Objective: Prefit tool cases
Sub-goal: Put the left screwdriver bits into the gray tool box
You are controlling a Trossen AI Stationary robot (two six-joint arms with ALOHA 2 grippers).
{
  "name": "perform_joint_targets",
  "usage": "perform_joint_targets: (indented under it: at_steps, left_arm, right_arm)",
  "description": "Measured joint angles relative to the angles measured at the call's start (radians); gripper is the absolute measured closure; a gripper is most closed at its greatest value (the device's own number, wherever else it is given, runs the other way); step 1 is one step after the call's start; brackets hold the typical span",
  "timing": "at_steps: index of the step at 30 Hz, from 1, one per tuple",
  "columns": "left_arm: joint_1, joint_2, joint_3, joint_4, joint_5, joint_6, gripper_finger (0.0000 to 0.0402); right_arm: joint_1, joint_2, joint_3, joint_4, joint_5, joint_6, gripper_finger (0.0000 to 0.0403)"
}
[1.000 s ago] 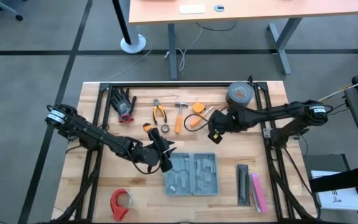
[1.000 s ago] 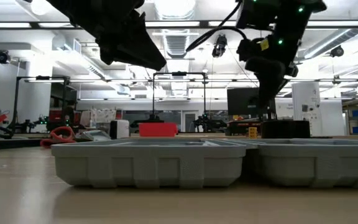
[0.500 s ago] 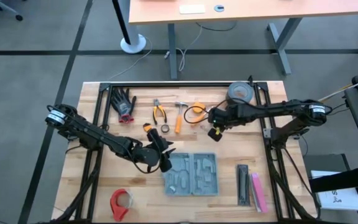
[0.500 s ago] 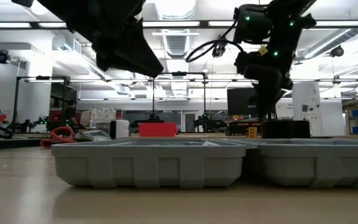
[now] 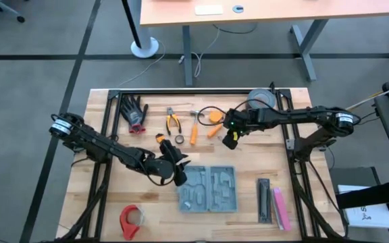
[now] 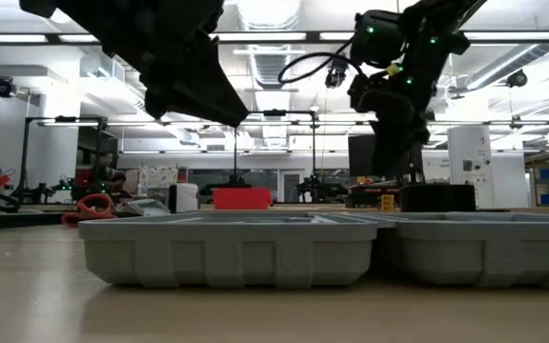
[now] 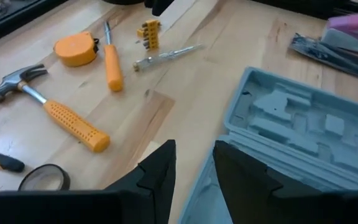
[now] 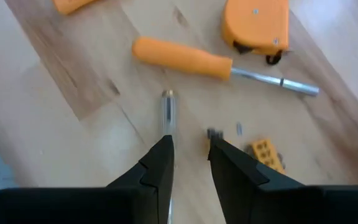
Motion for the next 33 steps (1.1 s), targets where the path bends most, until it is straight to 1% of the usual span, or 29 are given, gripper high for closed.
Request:
perform_joint_targets:
  at_steps: [7, 10, 15, 20, 28, 33]
  left_arm:
    - [0.011, 0.000, 0.000, 0.000, 0.003, -0.008, 0.0260]
    - [0.011, 0.000, 0.000, -0.001, 0.031, -0.009, 0.0251]
    - [0.011, 0.000, -0.003, -0.007, 0.047, -0.009, 0.0242]
    - [0.012, 0.000, -0.004, -0.007, 0.047, -0.009, 0.0246]
    - [0.012, -0.001, -0.004, -0.012, 0.051, -0.015, 0.0261]
    - [0.012, -0.001, -0.004, -0.012, 0.051, -0.015, 0.0268]
  right_arm:
    - [-0.025, 0.055, 0.047, -0.006, -0.027, -0.048, 0.0309]
    - [-0.028, 0.070, 0.047, -0.016, -0.022, -0.060, 0.0312]
    - [-0.032, 0.092, 0.048, -0.093, -0.019, -0.060, 0.0320]
    - [-0.040, 0.104, 0.043, -0.100, -0.019, -0.068, 0.0325]
    - [-0.056, 0.124, 0.039, -0.073, -0.018, -0.076, 0.0309]
    - [-0.061, 0.149, 0.035, -0.060, -0.019, -0.083, 0.0307]
